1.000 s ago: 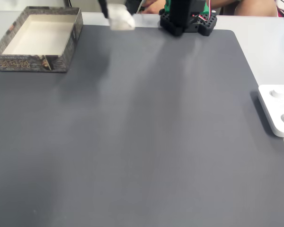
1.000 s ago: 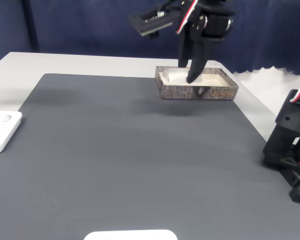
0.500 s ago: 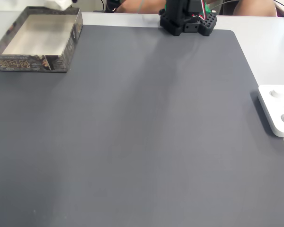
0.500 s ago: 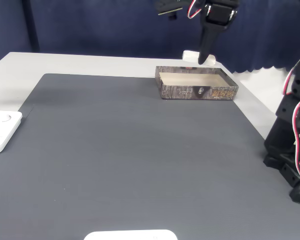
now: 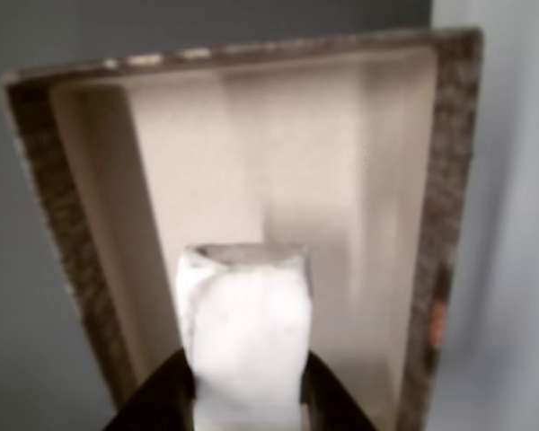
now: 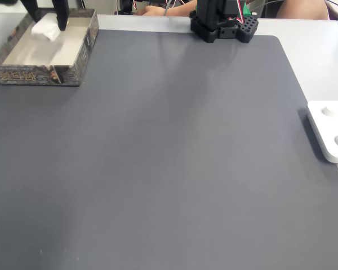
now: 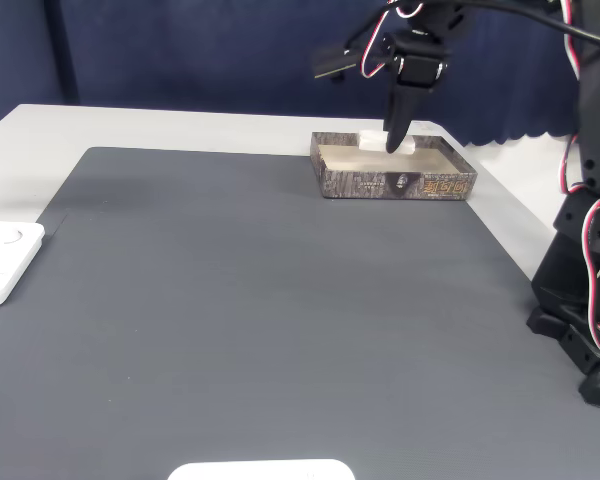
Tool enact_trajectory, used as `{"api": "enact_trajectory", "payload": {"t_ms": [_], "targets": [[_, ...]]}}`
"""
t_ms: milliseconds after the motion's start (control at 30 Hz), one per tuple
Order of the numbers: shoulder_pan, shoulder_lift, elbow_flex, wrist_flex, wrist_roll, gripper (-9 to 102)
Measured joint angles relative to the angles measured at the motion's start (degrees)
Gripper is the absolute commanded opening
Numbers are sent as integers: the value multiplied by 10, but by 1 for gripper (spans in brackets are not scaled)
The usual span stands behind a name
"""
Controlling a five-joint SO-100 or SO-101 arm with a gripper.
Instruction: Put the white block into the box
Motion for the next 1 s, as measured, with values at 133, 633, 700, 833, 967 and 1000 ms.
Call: {"api": "enact_trajectory", "payload": {"t_ms": [133, 633, 700, 833, 967, 1000], "targets": [[0, -8, -12, 0, 44, -2], [0, -105, -94, -11, 49, 0], [2, -112, -103, -11, 49, 0], [2, -125, -107, -12, 49, -1], [2, -132, -107, -12, 49, -1], [2, -133, -107, -12, 49, -1]]}}
